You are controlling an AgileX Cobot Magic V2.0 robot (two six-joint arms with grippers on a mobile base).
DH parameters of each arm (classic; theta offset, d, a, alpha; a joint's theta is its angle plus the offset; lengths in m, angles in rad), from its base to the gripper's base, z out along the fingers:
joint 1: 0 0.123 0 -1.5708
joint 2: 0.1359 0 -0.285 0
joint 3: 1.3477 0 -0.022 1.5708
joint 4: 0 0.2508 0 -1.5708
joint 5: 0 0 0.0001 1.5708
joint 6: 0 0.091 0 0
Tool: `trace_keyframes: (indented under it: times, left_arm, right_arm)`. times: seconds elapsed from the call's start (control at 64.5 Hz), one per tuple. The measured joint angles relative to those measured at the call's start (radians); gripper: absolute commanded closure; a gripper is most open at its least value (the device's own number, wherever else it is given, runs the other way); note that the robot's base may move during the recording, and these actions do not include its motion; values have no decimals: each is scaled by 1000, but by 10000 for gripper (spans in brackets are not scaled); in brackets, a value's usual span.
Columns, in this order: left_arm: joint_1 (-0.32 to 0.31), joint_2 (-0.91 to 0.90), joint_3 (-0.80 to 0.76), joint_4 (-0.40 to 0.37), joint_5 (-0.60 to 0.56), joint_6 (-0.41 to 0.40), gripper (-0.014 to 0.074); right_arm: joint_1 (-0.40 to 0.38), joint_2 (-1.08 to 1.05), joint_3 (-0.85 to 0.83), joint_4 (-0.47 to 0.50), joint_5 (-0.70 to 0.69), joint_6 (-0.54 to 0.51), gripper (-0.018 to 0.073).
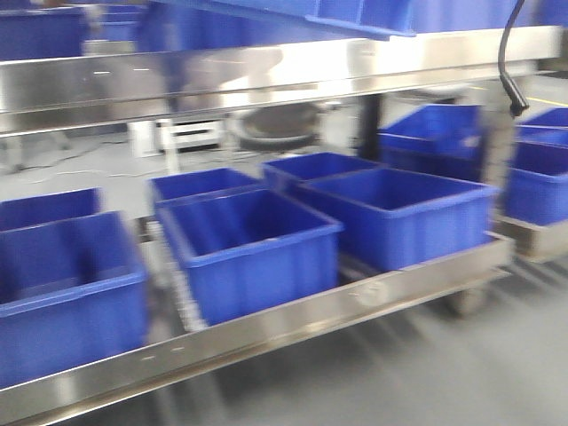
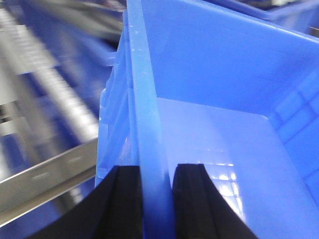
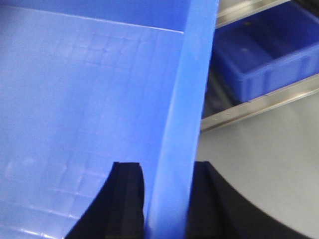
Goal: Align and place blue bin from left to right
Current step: 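Turn the base toward the open floor carrying the bin in both grippers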
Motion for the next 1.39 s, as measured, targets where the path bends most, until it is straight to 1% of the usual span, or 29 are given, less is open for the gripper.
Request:
trace_keyframes:
  times: [1.394]
  left_arm:
    - [0, 0, 0, 0, 0, 0, 708]
  right_arm:
    - [0, 0, 0, 0, 0, 0, 711]
